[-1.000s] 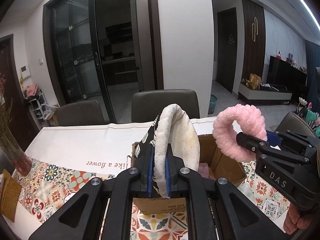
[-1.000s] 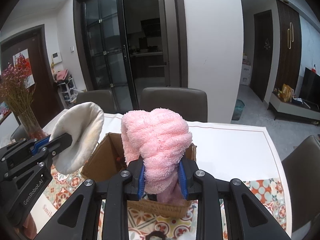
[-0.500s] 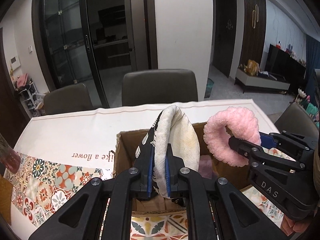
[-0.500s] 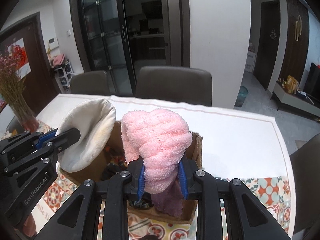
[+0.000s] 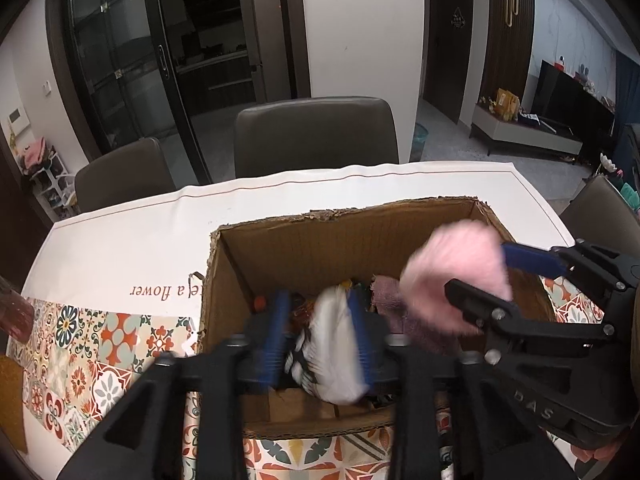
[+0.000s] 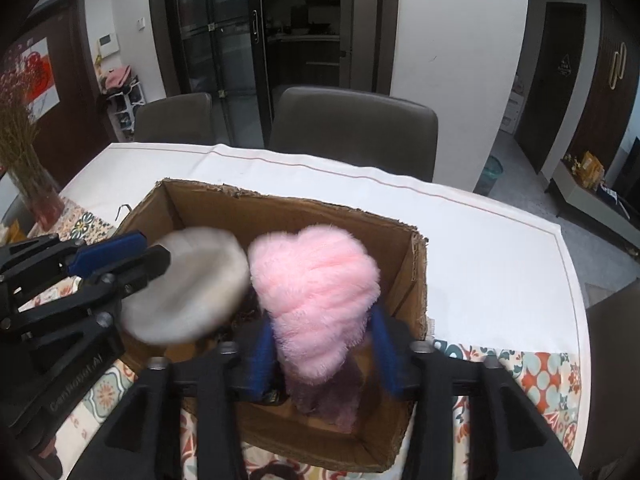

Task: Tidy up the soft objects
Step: 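Open both tools to drop hat and pouch into the box, then withdraw both tools from the box toward the white cloths on the runner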

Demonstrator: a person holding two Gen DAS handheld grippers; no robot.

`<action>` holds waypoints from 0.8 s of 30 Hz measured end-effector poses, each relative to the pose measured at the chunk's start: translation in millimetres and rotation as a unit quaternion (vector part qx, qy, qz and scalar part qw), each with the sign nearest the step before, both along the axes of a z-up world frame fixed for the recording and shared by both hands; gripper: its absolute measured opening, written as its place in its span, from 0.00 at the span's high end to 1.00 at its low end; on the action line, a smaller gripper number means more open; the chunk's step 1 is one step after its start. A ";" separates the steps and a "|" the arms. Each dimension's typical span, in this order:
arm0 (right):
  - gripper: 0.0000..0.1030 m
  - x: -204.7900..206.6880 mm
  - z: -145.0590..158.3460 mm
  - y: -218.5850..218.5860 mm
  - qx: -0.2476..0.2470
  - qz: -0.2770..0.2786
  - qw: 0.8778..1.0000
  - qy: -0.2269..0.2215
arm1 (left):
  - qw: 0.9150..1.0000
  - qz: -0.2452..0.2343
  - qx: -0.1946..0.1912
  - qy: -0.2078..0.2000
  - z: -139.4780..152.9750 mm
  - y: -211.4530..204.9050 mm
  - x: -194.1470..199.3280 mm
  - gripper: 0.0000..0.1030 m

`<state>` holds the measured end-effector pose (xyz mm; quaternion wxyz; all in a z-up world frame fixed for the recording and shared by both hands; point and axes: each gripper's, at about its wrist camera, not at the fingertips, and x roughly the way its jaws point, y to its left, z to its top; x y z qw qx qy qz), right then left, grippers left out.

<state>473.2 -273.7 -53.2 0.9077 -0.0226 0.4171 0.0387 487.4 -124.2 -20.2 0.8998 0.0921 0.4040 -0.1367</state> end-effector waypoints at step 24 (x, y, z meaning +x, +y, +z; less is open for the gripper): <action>0.38 -62.6 30.9 -12.7 0.004 -0.048 0.997 -0.053 | 0.997 0.041 0.020 -0.059 35.1 19.5 -68.7 0.54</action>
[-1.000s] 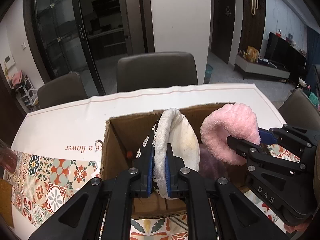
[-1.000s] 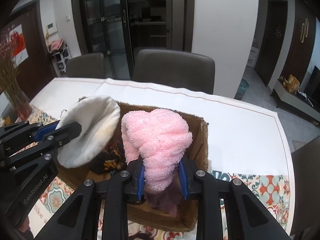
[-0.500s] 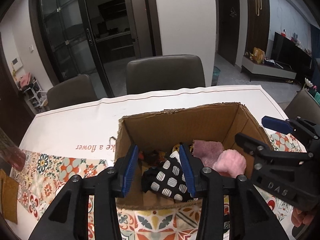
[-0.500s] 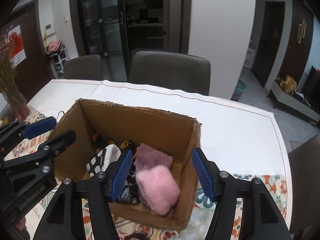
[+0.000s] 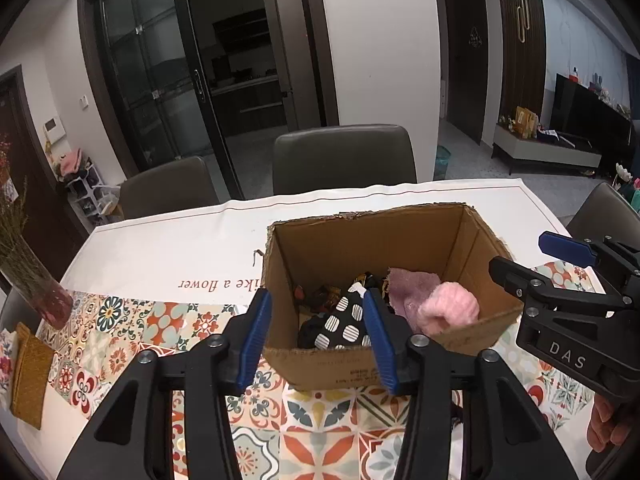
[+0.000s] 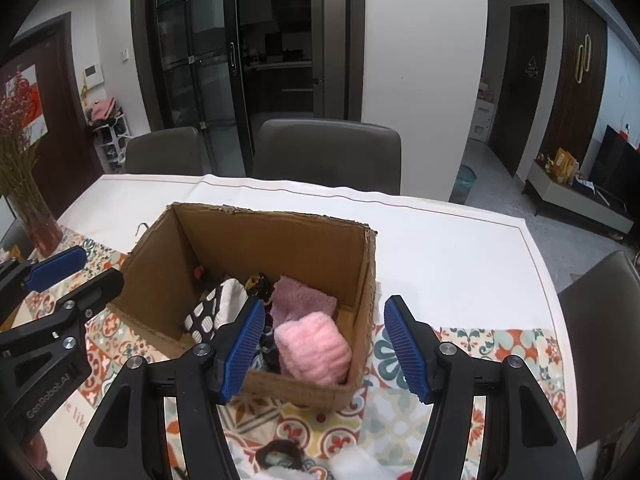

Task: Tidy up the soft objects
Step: 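Withdraw both tools from the box toward the white cloths on the runner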

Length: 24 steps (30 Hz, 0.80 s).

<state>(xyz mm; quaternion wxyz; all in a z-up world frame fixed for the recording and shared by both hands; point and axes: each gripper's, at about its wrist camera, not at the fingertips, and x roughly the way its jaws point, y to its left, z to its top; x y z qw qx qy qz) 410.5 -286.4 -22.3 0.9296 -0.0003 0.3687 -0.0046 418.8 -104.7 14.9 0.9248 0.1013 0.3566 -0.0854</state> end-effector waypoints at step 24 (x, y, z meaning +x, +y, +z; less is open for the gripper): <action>0.38 -78.9 16.5 -6.7 0.013 -0.006 0.999 -0.030 | 1.000 -0.007 -0.005 -0.017 16.2 6.3 -85.0 0.48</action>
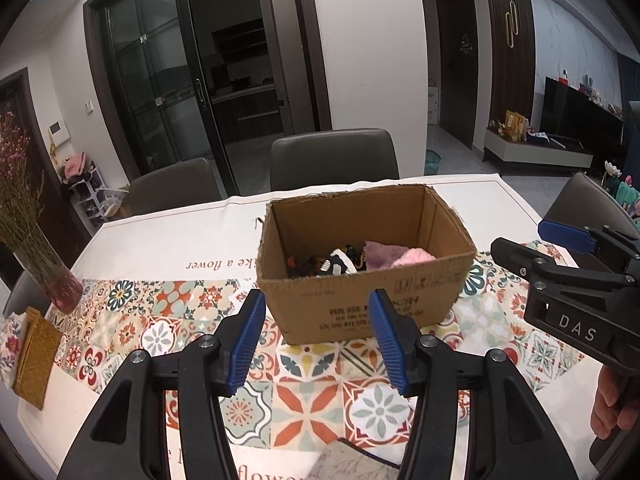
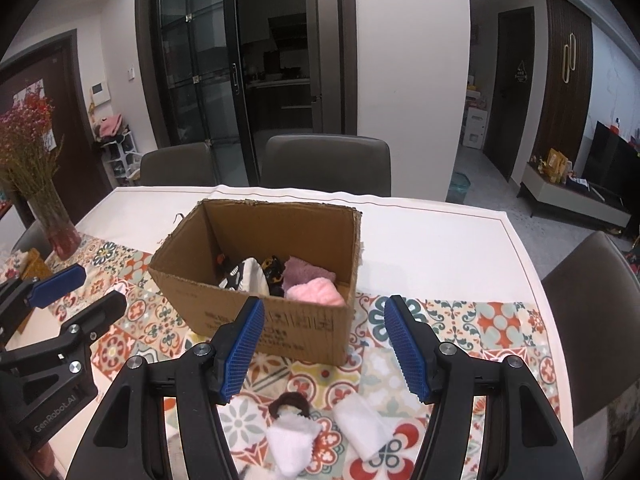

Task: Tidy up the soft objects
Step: 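Withdraw both tools from the box toward the white cloths on the runner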

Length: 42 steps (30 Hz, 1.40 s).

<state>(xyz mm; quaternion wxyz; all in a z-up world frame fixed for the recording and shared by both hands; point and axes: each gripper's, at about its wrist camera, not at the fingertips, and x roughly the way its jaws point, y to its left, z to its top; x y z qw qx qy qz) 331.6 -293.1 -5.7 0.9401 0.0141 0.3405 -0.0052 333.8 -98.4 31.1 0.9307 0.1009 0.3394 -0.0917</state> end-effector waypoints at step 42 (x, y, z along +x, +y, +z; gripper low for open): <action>0.38 -64.9 -59.5 -46.0 0.001 0.001 0.999 0.053 | 0.997 -0.042 -0.001 0.067 -59.8 -50.8 -65.5 0.48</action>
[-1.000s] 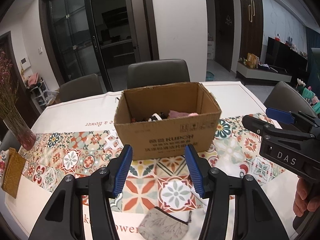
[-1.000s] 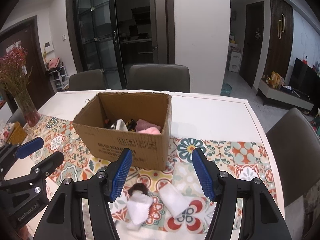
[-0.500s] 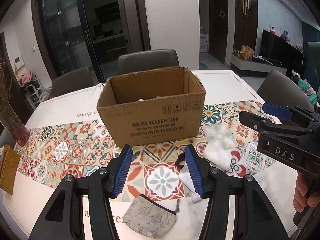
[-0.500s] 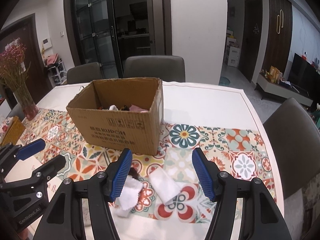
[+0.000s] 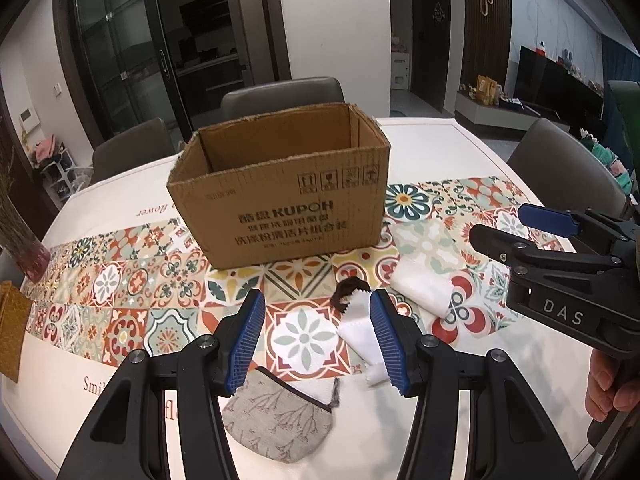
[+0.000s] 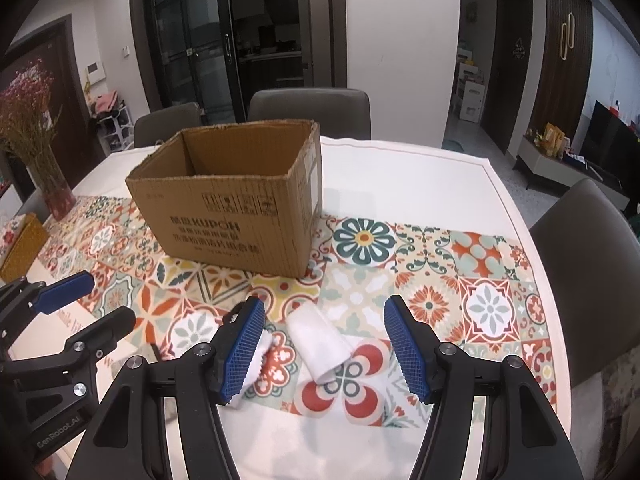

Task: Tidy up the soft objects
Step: 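Withdraw both tools from the box toward the white cloths on the runner, then grasp white towel with right tool while left tool grasps white zigzag-edged cloth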

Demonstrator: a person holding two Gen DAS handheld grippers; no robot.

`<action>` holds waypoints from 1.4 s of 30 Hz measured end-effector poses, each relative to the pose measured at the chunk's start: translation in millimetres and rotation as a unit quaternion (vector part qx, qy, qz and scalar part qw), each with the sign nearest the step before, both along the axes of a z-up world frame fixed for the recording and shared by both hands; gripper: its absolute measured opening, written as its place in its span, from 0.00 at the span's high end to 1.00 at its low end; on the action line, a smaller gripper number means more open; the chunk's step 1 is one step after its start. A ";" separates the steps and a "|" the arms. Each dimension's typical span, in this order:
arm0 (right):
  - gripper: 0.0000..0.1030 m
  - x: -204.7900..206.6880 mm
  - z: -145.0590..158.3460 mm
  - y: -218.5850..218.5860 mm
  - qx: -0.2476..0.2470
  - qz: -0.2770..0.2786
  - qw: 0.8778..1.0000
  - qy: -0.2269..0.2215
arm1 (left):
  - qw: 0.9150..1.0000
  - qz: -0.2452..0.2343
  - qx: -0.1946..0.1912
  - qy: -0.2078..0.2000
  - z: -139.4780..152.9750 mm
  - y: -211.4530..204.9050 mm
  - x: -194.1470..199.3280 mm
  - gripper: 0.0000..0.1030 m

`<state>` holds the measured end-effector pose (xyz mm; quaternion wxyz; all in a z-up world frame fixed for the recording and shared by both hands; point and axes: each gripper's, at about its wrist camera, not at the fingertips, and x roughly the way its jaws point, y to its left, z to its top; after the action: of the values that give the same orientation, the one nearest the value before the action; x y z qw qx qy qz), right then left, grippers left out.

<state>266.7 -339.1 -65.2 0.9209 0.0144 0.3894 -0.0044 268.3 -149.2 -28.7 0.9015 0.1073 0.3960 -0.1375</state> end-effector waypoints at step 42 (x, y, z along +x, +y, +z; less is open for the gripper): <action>0.39 22.1 -86.5 -7.9 0.002 0.049 0.995 0.092 | 0.993 -0.040 0.005 0.107 -93.9 -27.4 10.6 0.48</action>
<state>288.8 -346.9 -151.7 0.8801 -0.0035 0.4731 0.0401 278.9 -176.6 -122.6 0.8472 0.1126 0.4863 -0.1819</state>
